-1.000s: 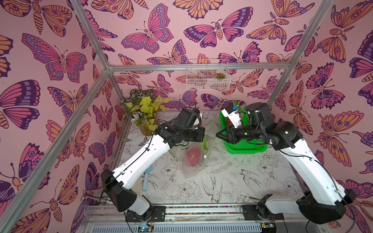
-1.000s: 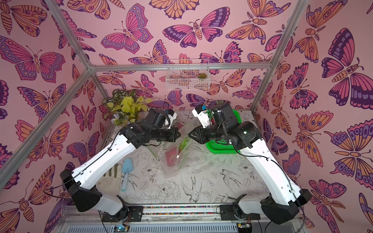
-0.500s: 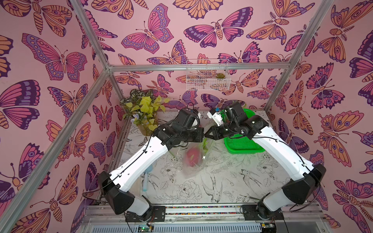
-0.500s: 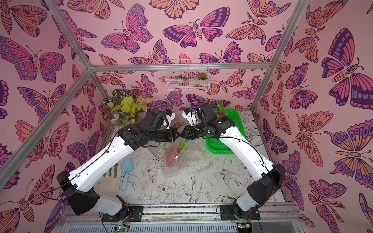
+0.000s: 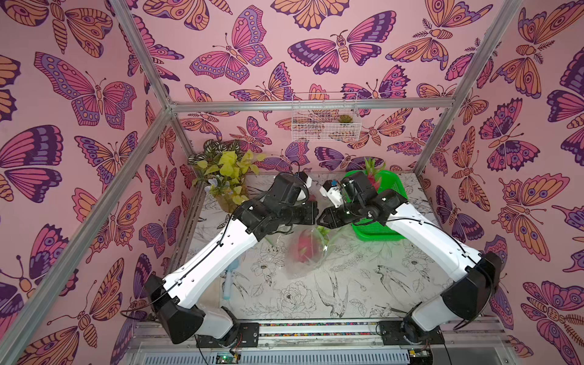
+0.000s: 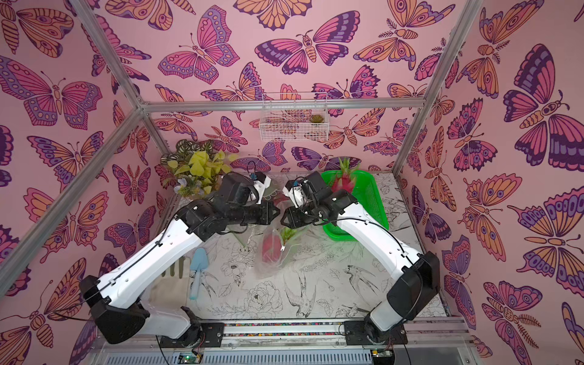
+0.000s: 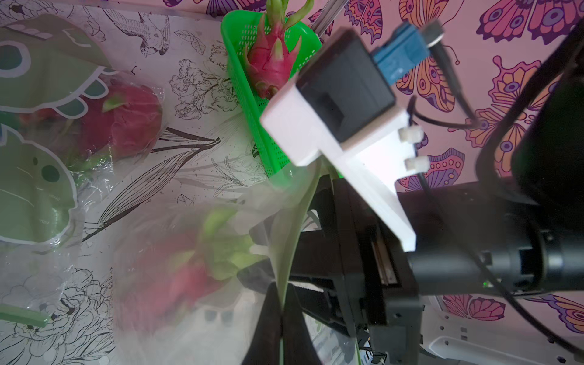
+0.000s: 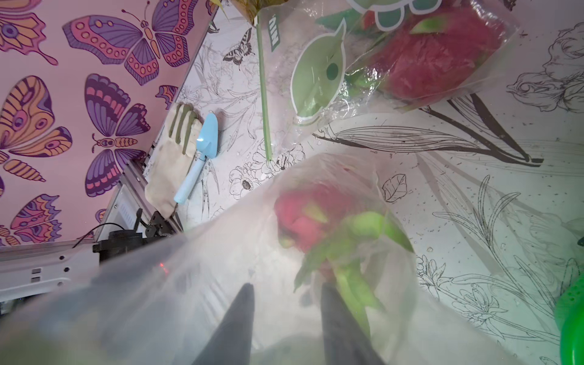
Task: Open the zip-top bag and take out the dragon fruit
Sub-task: Pick up the dragon fruit from the zipper food storage bag.
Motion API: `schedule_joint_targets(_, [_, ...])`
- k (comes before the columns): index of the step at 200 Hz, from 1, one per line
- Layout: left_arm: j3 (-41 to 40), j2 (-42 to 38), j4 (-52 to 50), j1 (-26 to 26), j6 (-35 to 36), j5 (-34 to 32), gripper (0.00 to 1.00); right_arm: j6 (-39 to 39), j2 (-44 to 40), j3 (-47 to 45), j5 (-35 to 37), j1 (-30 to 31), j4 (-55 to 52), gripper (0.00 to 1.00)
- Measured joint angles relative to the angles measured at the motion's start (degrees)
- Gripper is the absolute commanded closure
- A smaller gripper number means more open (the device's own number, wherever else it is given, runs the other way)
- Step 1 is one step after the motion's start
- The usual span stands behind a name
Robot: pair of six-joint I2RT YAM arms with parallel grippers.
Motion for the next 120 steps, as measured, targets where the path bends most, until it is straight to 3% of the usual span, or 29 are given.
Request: schedule_joint_targets(120, [-1.4, -0.6, 1.4, 0.0, -1.2, -1.3, 1.00, -0.4, 0.0, -3.8, 3.6, 2.6, 0.0, 0.58])
